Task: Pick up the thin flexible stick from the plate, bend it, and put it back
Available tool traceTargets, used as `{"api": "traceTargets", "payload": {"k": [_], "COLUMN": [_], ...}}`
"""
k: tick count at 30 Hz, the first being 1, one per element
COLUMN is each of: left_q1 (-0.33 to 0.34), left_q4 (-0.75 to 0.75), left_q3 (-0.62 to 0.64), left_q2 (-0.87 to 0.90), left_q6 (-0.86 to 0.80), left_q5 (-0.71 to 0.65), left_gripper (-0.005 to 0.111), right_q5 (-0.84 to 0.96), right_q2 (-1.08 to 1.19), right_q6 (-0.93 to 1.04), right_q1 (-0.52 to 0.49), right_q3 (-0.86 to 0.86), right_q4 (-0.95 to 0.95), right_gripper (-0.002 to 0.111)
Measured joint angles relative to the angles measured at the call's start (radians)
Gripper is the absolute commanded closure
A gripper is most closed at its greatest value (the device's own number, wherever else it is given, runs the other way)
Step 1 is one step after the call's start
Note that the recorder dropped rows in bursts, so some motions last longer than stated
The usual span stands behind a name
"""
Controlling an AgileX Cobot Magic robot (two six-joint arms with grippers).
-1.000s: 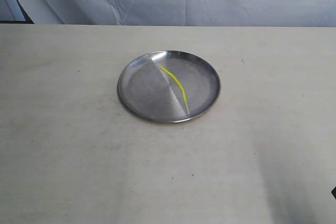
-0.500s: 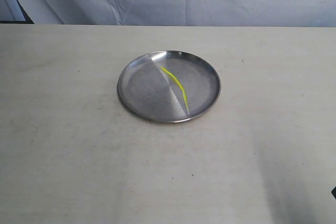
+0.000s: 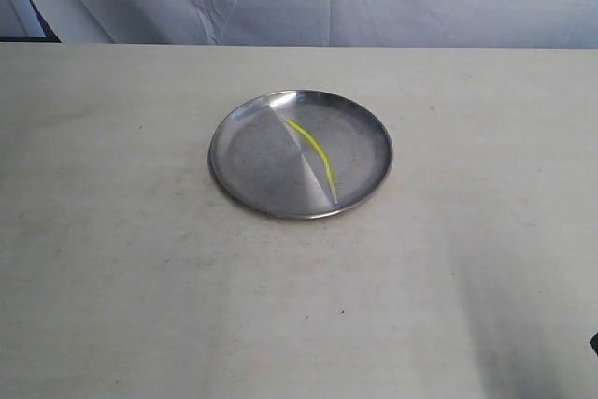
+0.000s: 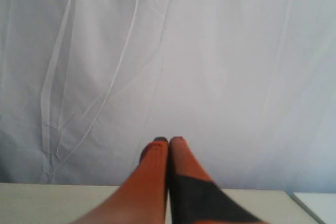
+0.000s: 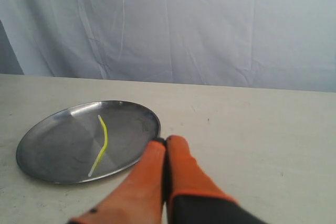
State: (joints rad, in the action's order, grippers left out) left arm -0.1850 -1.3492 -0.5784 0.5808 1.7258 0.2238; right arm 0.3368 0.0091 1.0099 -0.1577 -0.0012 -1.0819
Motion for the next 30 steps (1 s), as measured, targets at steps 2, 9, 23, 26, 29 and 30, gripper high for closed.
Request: {"api": "traceTargets", "payload": {"k": [2, 9, 23, 26, 29, 30], "left_q1": [0.057, 0.214, 0.289, 0.289, 0.293, 0.293], "left_q4": [0.066, 0.424, 0.939, 1.034, 1.121, 1.134], "left_q3": [0.043, 0.200, 0.299, 0.325, 0.373, 0.393], "left_q2": [-0.058, -0.312, -0.457, -0.457, -0.457, -0.457], "left_q6": [0.000, 0.043, -0.278, -0.590, -0.823, -0.857], "left_q5": [0.006, -0.160, -0.439, -0.408, -0.393, -0.392], "left_gripper": [0.107, 0.107, 0.107, 0.107, 0.107, 0.107], "right_q5": [0.001, 0.003, 0.005, 0.005, 0.005, 0.005], "right_q2": [0.000, 0.000, 0.000, 0.000, 0.000, 0.000], "right_q6": [0.000, 0.000, -0.002, -0.002, -0.002, -0.002], "right_q1": [0.000, 0.000, 0.000, 0.000, 0.000, 0.000], "right_q3": [0.000, 0.000, 0.000, 0.000, 0.000, 0.000], "right_q4": [0.000, 0.000, 0.000, 0.000, 0.000, 0.000], "right_gripper": [0.108, 0.108, 0.108, 0.108, 0.108, 0.108]}}
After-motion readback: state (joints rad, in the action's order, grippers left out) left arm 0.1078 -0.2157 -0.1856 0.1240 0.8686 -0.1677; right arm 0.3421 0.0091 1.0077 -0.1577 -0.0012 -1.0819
